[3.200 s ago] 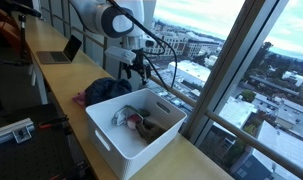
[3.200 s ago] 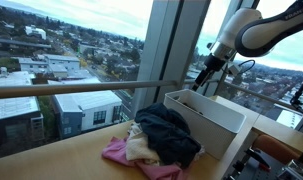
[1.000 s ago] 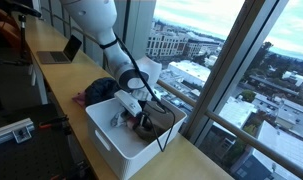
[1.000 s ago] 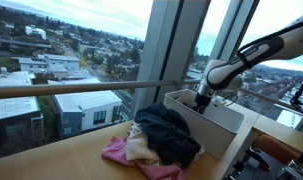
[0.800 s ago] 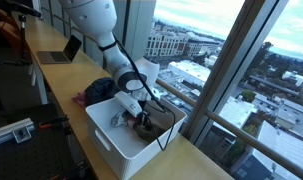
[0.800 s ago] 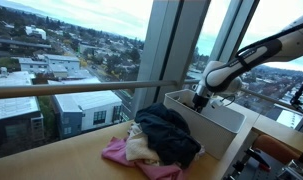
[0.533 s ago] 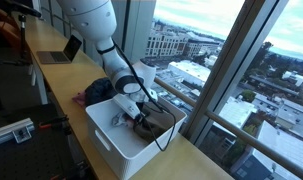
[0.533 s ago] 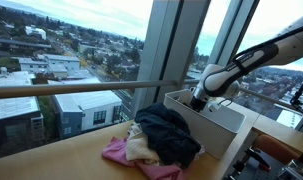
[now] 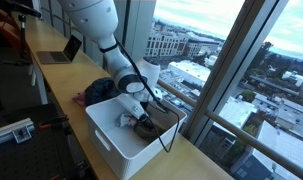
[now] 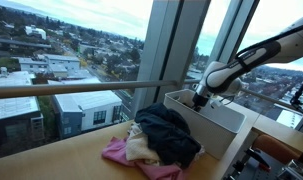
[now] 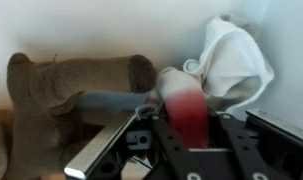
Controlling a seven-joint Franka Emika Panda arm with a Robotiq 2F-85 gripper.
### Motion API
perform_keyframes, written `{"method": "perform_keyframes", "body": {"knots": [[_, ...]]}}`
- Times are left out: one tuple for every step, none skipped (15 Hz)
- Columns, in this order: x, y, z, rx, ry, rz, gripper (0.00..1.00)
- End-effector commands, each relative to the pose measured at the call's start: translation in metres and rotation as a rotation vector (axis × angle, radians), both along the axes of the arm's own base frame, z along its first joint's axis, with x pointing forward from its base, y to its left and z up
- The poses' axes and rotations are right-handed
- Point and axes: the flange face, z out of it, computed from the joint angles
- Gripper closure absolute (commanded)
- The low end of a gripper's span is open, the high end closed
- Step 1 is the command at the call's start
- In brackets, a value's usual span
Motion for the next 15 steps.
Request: {"method": "perform_keyframes", "body": {"knots": [[-0.010,-0.025,0.069,-0.040,-0.073,-0.003,0.96],[-0.011,-0.025,0.093,-0.056,-0.101,-0.003,0.95],[-0.013,-0.023,0.116,-0.068,-0.127,-0.002,0.94],[-0.014,-0.017,0.138,-0.078,-0.155,0.004,0.95],[-0.016,-0.003,0.159,-0.082,-0.181,0.020,0.95],[-0.019,0.011,0.178,-0.083,-0.204,0.037,0.95],[-0.023,0.032,0.193,-0.085,-0.223,0.061,0.95],[-0.028,0.053,0.207,-0.086,-0.237,0.088,0.95],[-0.034,0.076,0.219,-0.087,-0.249,0.118,0.95],[-0.041,0.100,0.229,-0.092,-0.262,0.149,0.95],[-0.049,0.126,0.239,-0.096,-0.270,0.179,0.95],[-0.058,0.151,0.246,-0.099,-0.273,0.209,0.95],[-0.064,0.171,0.251,-0.102,-0.273,0.235,0.95],[-0.068,0.191,0.247,-0.103,-0.268,0.259,0.95],[-0.074,0.205,0.247,-0.101,-0.258,0.279,0.95]]}}
